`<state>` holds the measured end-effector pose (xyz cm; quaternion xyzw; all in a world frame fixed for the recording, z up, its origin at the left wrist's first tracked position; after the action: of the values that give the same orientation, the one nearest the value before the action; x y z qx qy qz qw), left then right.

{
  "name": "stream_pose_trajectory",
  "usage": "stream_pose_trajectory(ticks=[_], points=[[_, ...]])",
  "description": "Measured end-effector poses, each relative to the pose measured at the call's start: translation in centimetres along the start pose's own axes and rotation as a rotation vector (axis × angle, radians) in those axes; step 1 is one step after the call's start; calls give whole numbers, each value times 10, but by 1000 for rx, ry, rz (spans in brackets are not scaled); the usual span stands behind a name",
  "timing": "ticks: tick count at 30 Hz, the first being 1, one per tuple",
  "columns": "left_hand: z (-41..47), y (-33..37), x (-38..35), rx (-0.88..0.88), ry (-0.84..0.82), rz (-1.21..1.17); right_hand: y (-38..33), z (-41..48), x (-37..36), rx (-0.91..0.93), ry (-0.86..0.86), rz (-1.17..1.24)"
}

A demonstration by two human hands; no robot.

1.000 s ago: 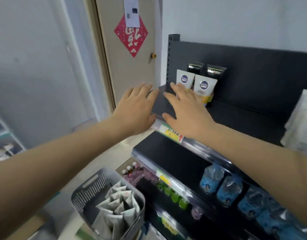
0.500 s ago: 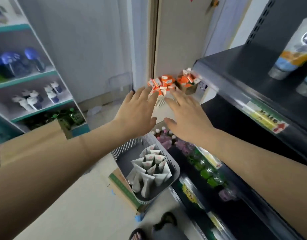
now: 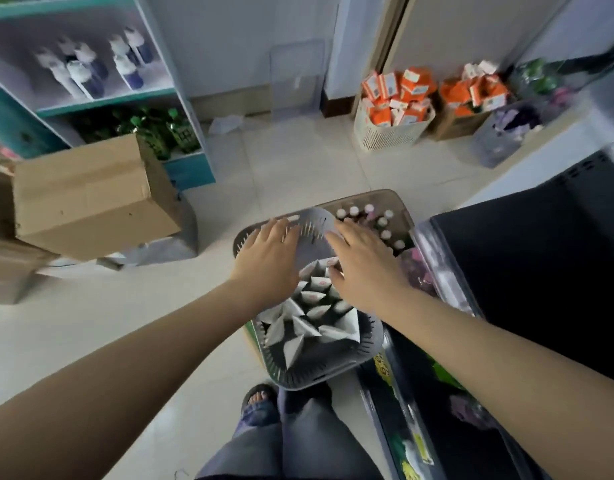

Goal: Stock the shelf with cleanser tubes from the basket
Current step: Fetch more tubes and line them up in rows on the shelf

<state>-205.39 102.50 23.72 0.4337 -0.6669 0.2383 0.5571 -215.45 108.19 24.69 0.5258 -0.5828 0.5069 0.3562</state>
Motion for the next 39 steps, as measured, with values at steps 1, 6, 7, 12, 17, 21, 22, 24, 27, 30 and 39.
stream_pose_trajectory(ticks=[1,6,7,12,17,21,22,24,27,30,39], points=[[4,-4,-13,24,-28,-10,4,6,-12,11,-26,18],[17,-21,-75,118,-160,-70,15,28,-77,58,-145,84],[19,-25,-88,138,-182,-81,16,32,-90,66,-165,95],[26,-37,-145,209,-271,-115,20,45,-145,111,-249,106],[47,-33,-179,222,-293,-164,41,58,-180,55,-268,94],[71,-20,-202,231,-302,-194,58,66,-196,38,-238,94],[77,-17,-207,236,-302,-203,61,68,-200,45,-238,91],[87,-14,-217,258,-301,-214,66,71,-211,61,-252,91],[100,-12,-232,291,-291,-195,69,79,-224,102,-242,78],[108,-10,-238,281,-269,-160,71,85,-232,133,-198,36],[119,-8,-241,329,-316,-234,77,100,-229,186,-141,12]])
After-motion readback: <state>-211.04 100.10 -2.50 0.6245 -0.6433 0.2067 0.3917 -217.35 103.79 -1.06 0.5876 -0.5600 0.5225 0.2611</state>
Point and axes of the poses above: each hand's wrist, its own z-axis towards the middle knuckle, its own x-axis out of the back of the hand, y = z × x, the point moved 8 cm from there along z, towards the middle knuckle, and after that the axes turned 10 degrees about x, right-handed, at the moved point
